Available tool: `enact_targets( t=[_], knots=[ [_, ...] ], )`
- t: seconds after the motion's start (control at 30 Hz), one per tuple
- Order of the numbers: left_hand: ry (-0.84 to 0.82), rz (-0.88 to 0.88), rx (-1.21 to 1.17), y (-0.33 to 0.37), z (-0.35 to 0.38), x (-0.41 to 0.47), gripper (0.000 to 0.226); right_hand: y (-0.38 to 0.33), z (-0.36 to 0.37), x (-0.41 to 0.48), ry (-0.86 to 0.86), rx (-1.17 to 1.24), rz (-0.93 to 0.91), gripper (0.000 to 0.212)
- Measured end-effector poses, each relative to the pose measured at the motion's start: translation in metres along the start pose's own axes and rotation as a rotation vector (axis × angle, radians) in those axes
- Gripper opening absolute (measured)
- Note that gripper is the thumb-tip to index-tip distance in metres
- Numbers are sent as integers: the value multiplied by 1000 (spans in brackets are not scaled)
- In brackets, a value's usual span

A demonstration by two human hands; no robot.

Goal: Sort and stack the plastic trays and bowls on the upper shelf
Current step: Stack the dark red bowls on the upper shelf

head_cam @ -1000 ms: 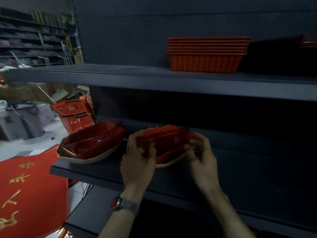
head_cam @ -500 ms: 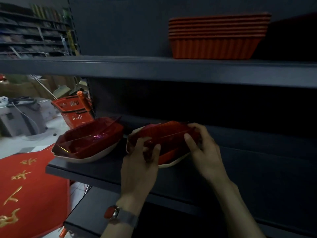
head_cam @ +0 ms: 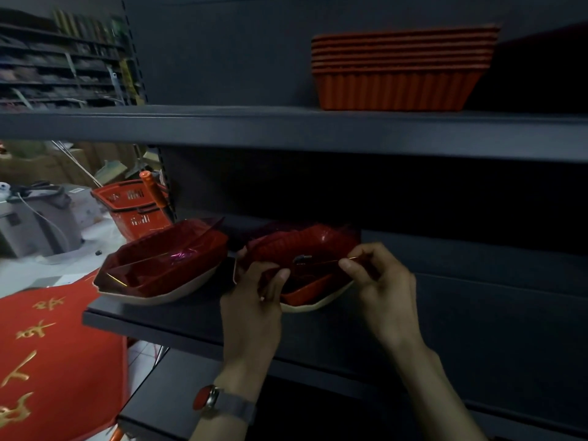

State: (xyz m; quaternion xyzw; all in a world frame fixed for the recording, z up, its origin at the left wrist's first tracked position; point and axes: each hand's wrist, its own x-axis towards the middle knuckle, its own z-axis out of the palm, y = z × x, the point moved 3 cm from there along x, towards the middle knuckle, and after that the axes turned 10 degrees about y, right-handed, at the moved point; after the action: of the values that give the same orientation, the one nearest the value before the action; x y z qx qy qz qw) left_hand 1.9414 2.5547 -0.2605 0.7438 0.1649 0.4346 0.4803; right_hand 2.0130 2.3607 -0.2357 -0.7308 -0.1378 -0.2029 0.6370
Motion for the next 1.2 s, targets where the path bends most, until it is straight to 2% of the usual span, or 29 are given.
enact_targets(
  t=[0.13,0.37,0.6,0.73,0.87,1.0,1.2],
  knots=[
    [36,-34,-91,12,-9,-6,4,-9,-5,-8,46,15,-22,8],
    [102,50,-111,50,-30,-27,12,-37,-29,-32,97,25,-47,8],
    [39,59,-179,61,-60,-60,16,-64,-60,-69,145,-43,-2,20],
    [-9,17,-206,61,-87,-78,21,-78,-77,-103,172,-137,-4,13],
    [-78,21,-167,70,-114,-94,21,-95,-93,-134,181,-120,-14,13],
    [-158,76,-165,85,-134,-104,22,-118,-111,-157,199,-124,-58,11],
    [-198,77,-314,131,-154,-121,19,-171,-153,-181,208,-150,-175,10]
  ],
)
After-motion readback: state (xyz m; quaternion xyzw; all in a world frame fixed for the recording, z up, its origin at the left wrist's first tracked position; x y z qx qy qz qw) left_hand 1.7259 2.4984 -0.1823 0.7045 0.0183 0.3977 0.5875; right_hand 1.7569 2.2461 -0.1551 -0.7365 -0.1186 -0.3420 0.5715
